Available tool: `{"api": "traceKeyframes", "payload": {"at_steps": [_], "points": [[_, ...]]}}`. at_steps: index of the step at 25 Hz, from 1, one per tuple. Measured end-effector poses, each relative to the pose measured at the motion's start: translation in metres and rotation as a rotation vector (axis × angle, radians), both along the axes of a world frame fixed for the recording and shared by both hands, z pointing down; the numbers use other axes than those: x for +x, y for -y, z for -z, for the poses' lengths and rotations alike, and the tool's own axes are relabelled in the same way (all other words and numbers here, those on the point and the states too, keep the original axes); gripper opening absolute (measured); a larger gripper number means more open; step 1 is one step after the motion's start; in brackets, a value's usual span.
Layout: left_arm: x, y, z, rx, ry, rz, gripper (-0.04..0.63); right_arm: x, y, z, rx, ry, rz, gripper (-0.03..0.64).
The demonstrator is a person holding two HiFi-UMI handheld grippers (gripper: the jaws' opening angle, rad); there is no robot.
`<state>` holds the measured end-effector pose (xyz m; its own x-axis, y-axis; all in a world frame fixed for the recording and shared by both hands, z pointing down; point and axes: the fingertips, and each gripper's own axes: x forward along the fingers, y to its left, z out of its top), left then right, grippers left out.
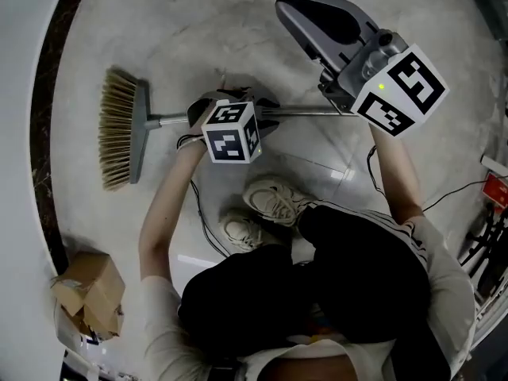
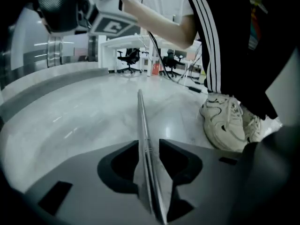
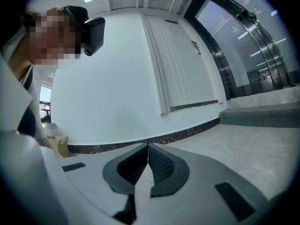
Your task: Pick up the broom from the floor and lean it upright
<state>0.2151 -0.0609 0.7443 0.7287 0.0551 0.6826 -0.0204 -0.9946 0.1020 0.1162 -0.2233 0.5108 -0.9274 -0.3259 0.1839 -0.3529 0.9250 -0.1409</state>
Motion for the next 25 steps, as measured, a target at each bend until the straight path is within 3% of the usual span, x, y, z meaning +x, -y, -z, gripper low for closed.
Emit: {"api": "traceKeyframes", "payload": {"at_steps": [8,14,17,20,25], "points": [[0.017,-0.002,-0.031,0.032,0.159,-0.092,0.166,0.043,0.0,0.01,0.02,-0.008,-0.068,0.012],[0.022,-0.002,-0.031,0.024,0.26,-0.091,0.154,0.071,0.004,0.002,-0.063,0.018,-0.15,0.012],[0.022,0.003,-0.032,0.029,0.21,-0.067,0.146,0.066,0.0,0.001,-0.065,0.013,-0.14,0.012],[0.02,0.005,-0.029,-0.021,0.12,0.019,0.133,0.055,-0.006,-0.004,-0.056,-0.013,-0.113,0.012],[0.016,0.015,-0.022,0.036,0.106,0.082,0.129,0.057,-0.006,-0.006,-0.082,-0.012,-0.105,0.012]]}}
